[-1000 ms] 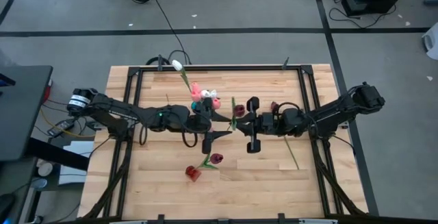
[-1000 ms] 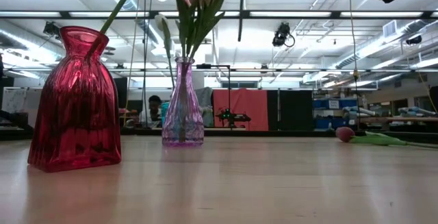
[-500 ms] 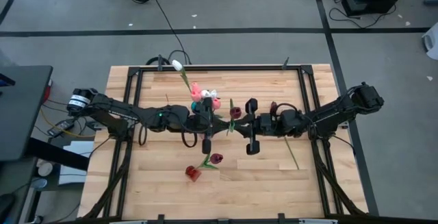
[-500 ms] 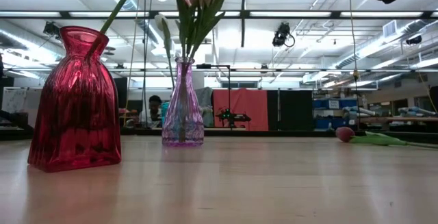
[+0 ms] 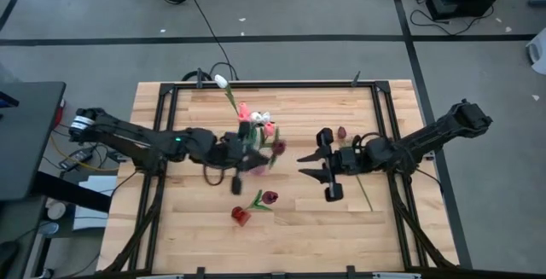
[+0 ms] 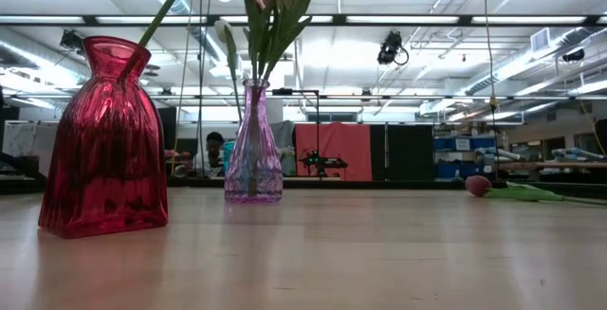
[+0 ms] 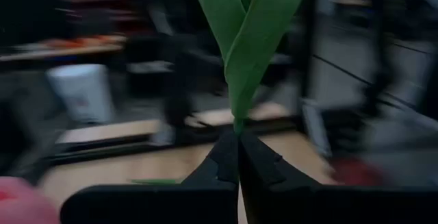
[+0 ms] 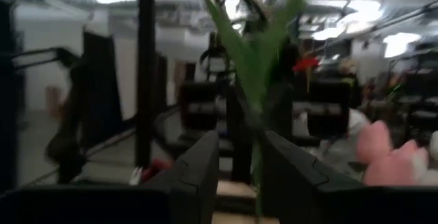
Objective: Sort flowers into vase by color
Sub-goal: Put the left red tulip into the red vase
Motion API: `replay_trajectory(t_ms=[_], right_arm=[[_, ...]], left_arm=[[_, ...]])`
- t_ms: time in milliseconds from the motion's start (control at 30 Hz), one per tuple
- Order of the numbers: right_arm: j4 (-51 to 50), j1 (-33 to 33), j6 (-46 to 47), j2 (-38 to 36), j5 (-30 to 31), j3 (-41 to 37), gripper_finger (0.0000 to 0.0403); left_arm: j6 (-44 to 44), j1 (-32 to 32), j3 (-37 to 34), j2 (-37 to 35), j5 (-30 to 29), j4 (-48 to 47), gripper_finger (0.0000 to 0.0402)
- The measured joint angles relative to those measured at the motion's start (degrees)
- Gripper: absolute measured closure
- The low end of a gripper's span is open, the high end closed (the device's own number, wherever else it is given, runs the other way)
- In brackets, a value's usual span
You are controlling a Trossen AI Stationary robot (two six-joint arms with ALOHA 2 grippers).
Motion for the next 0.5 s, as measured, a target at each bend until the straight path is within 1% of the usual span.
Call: replay_trajectory(t_ms=[100, 200, 233, 333, 500], right_arm=[[-8.87, 1.76, 2.06, -3.71, 0.39, 0.00, 0.0281], [-16.20, 3.49, 4.55, -5.96, 1.67, 0.00, 0.0281], [-18.21, 4.28, 4.98, -6.39, 2.60, -0.01, 0.0281], [-21.94, 6.73, 6.03, -6.59, 7.25, -0.02, 0.0281], [-26.07, 9.98, 6.08, -6.27, 17.84, -0.23, 0.0282]], left_arm=[[0.69, -2.11, -0.02, -3.68, 5.56, -6.27, 0.0395], [5.31, -4.38, -0.07, -6.93, 12.69, -14.45, 0.0391], [6.00, -4.95, -0.07, -7.80, 14.24, -16.08, 0.0391], [5.50, -6.95, -0.07, -10.44, 15.36, -18.54, 0.0391], [4.01, -11.41, -0.89, -10.36, 15.21, -17.91, 0.0393]])
